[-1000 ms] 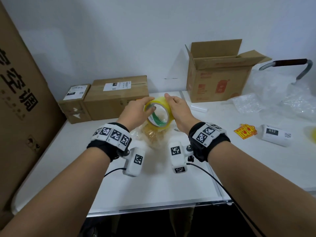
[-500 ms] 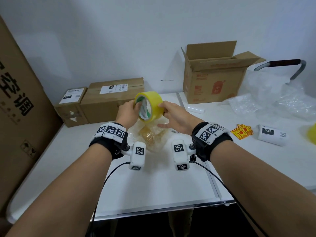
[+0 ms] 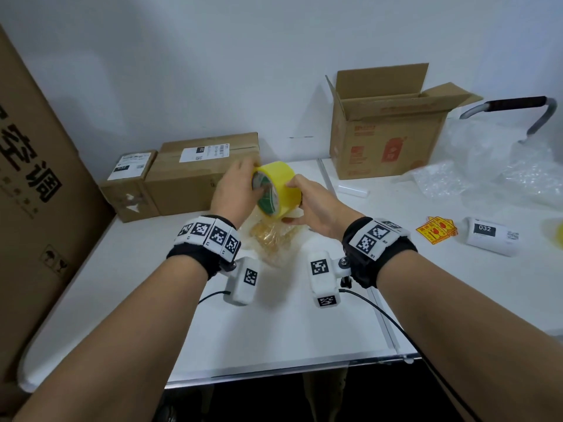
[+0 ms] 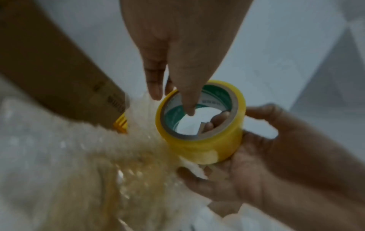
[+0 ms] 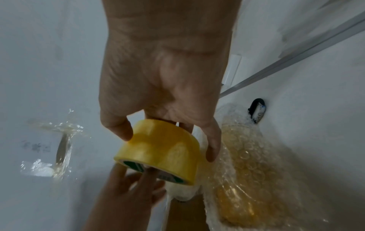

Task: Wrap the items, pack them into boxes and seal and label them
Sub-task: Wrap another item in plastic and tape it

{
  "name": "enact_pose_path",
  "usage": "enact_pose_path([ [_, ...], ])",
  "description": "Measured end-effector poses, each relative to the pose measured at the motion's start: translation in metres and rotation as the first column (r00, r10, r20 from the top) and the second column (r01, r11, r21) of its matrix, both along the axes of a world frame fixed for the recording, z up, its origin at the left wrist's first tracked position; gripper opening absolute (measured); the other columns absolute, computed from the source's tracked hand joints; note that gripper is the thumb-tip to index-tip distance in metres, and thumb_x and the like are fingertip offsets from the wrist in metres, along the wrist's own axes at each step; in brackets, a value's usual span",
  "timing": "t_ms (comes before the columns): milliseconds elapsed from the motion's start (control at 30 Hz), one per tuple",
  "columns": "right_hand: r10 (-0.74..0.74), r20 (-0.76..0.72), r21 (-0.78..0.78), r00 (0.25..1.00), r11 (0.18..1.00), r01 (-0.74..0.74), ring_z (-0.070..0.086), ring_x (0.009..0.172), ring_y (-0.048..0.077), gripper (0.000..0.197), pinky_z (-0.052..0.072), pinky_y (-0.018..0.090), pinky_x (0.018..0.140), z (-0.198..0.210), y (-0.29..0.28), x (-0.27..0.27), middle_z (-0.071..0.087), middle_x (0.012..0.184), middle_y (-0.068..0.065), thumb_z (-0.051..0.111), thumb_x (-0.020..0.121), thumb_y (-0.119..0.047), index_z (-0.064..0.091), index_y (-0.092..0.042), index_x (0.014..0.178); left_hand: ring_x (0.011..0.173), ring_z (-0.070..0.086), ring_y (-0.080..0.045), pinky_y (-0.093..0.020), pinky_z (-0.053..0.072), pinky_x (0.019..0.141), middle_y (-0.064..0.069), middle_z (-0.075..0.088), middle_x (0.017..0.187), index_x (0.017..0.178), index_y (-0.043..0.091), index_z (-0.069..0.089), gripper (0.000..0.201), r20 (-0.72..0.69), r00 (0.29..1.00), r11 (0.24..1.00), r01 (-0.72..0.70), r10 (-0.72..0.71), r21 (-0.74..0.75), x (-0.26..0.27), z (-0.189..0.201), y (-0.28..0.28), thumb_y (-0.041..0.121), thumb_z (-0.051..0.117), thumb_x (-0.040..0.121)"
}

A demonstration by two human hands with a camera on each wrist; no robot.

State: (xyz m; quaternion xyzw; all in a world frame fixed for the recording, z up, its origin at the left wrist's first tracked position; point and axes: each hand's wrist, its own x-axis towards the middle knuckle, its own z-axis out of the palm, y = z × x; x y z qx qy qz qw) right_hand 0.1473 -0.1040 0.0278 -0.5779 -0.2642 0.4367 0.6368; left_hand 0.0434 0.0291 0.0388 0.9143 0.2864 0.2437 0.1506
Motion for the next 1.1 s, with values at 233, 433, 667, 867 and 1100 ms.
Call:
enact_pose_path([
  [233,0.017,-0.012,0.021,1.000,1.000,-0.017,0.059,0.099,0.029,0.026,0.047,0.049,0.096,0.007,0.000,-0.005,0.061,0.112,0.014,0.045,0.094,-0.028,0.057,-0.015,0.113,0.074,0.066,-0.035,-0.046,0.054,0.069,-0.015,0.067,0.084,0.097,0.011,0.057,0.017,-0.009,0.994,0.994,0.112,-0.112,0.015,-0.003,0.004,0.012,0.025,0.048,0.099],
  [433,0.053,-0.037,0.067,0.998,0.996,-0.050,0.057,0.102,0.029,0.023,0.041,0.054,0.103,0.002,-0.003,-0.002,0.061,0.111,0.015,0.042,0.093,-0.023,0.057,-0.015,0.107,0.063,0.072,-0.020,-0.034,0.058,0.072,-0.011,0.073,0.086,0.097,0.010,0.065,0.028,0.055,0.996,0.946,0.079,-0.065,-0.313,0.000,-0.004,0.007,0.029,0.046,0.102],
  [667,0.054,-0.038,0.049,0.998,0.997,-0.052,0.057,0.103,0.030,0.033,0.040,0.053,0.103,0.001,-0.002,-0.002,0.060,0.121,0.023,0.043,0.089,-0.026,0.055,-0.011,0.117,0.076,0.073,-0.029,-0.044,0.061,0.078,-0.010,0.074,0.094,0.104,0.009,0.069,0.034,0.120,0.993,0.759,0.096,-0.025,-0.643,0.006,-0.018,0.008,0.037,0.051,0.100],
  [867,0.053,-0.077,0.048,0.996,0.998,-0.049,0.063,0.102,0.032,0.042,0.045,0.051,0.101,0.001,-0.005,0.004,0.066,0.114,0.013,0.048,0.096,-0.042,0.058,-0.011,0.123,0.061,0.072,-0.022,-0.037,0.060,0.068,-0.014,0.073,0.080,0.092,0.006,0.064,0.033,0.102,0.991,0.897,0.120,-0.085,-0.426,0.005,-0.017,0.005,0.034,0.049,0.102],
  [1100,0.042,-0.067,0.047,0.997,0.998,-0.038,0.060,0.112,0.031,0.040,0.046,0.051,0.101,0.000,-0.004,0.002,0.060,0.129,0.017,0.047,0.100,-0.032,0.053,-0.006,0.131,0.069,0.074,-0.026,-0.045,0.060,0.078,-0.008,0.074,0.088,0.100,0.010,0.065,0.034,0.097,0.994,0.795,0.101,-0.053,-0.598,0.002,-0.028,0.012,0.040,0.050,0.100],
])
